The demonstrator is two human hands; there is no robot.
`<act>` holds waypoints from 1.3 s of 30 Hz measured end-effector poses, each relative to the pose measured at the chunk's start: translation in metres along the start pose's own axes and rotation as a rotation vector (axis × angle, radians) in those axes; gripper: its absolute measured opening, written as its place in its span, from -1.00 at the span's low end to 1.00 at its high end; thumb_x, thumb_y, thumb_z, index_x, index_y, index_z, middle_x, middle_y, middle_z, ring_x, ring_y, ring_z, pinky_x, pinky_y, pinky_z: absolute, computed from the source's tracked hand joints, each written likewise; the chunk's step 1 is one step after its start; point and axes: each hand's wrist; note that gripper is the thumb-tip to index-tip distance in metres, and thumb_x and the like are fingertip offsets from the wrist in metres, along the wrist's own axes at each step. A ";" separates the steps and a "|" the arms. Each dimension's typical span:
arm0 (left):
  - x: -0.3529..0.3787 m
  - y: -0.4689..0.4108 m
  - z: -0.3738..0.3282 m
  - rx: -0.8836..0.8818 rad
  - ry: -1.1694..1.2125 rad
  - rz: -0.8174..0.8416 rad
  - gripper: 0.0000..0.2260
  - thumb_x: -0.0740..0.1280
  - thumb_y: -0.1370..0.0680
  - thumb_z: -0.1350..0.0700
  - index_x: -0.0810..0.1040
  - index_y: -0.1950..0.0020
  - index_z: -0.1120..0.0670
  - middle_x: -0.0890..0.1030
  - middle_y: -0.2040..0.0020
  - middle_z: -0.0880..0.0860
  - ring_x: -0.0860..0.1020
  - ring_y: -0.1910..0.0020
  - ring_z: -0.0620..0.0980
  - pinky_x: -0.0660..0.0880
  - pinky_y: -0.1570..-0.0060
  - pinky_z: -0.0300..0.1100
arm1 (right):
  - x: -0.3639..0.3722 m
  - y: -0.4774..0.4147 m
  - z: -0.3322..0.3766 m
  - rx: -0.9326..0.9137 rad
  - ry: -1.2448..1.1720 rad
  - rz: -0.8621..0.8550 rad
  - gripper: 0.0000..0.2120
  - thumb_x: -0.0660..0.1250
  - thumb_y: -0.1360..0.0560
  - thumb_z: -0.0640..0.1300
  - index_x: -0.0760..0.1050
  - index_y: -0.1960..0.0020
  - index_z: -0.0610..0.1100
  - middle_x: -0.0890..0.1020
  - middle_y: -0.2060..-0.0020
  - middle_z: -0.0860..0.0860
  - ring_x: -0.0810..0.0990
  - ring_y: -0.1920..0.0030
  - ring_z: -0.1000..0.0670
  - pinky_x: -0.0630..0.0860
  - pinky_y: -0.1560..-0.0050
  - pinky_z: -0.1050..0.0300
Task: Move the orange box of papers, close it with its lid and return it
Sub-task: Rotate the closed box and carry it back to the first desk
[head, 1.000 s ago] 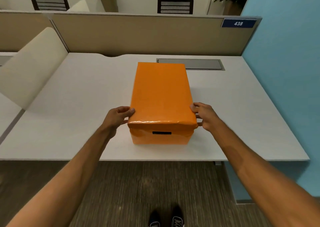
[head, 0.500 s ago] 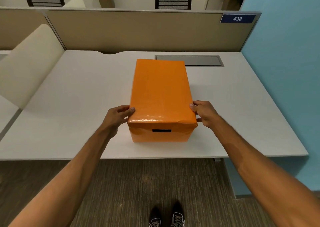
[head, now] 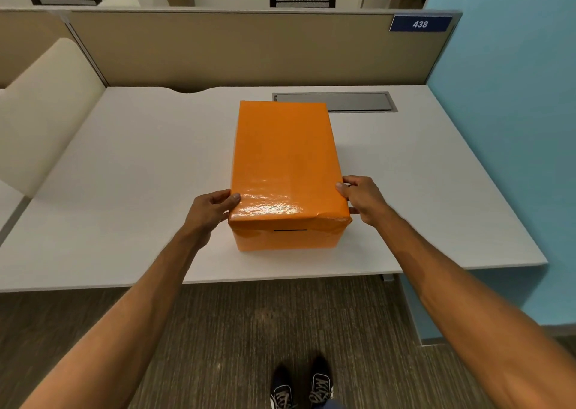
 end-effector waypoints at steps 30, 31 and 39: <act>0.016 -0.151 -0.109 -0.007 -0.082 -0.105 -0.43 0.31 -0.60 -0.04 0.26 -0.55 0.14 0.36 -0.52 0.17 0.38 -0.45 0.23 0.37 -0.35 0.17 | -0.007 -0.177 0.093 -0.087 0.015 -0.010 -0.47 0.32 -0.58 0.03 0.34 -0.48 -0.13 0.50 -0.36 -0.15 0.56 -0.24 -0.17 0.58 -0.17 -0.14; 0.017 -0.158 -0.111 -0.017 -0.076 -0.101 -0.42 0.30 -0.61 -0.07 0.27 -0.55 0.16 0.36 -0.52 0.17 0.38 -0.45 0.23 0.37 -0.36 0.18 | -0.007 -0.184 0.096 -0.079 -0.003 -0.005 -0.48 0.31 -0.58 0.03 0.34 -0.47 -0.14 0.52 -0.34 -0.15 0.57 -0.20 -0.16 0.59 -0.13 -0.11; 0.021 -0.207 -0.123 -0.093 -0.057 -0.084 -0.47 0.21 -0.62 -0.17 0.44 -0.42 0.19 0.50 -0.40 0.16 0.50 -0.28 0.20 0.41 -0.27 0.17 | 0.001 -0.223 0.114 0.001 -0.149 0.061 -0.73 0.24 -0.62 0.07 0.50 -0.20 -0.08 0.61 -0.11 -0.10 0.59 -0.08 -0.15 0.53 0.04 -0.10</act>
Point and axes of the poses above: each hand's wrist, its own y-axis away from the middle knuckle, its own x-axis out of the palm, z = x × y
